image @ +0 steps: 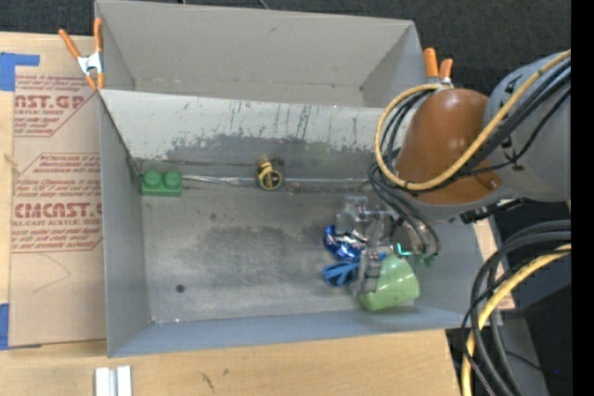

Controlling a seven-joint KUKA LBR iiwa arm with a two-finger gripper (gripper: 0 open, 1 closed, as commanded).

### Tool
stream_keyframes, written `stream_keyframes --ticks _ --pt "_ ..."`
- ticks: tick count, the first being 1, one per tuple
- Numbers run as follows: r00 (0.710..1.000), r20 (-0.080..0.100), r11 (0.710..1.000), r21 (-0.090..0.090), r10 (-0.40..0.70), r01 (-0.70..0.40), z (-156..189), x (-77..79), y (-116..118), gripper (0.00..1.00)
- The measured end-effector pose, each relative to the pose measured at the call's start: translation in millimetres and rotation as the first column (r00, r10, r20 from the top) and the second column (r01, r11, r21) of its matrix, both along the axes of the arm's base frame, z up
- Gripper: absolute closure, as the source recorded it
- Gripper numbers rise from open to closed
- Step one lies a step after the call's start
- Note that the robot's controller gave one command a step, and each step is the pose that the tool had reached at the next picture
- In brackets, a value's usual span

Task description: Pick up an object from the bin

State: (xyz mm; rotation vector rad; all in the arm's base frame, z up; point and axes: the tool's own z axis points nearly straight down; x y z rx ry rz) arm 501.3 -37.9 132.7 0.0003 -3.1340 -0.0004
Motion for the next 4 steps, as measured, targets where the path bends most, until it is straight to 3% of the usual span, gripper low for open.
stream_keyframes --ticks 1,2,3,4 --pt "1.0 0.017 1.0 0.0 0.007 -0.007 -64 23.8 -15 0.0" --pt "1.0 0.017 1.0 0.001 0.01 -0.01 -59 24.3 -13 1.0" --pt "0.999 0.017 0.999 -0.003 0.038 -0.038 60 28.0 -40 1.0" --pt "0.831 0.011 0.831 -0.003 0.556 -0.556 118 -2.6 -62 1.0"
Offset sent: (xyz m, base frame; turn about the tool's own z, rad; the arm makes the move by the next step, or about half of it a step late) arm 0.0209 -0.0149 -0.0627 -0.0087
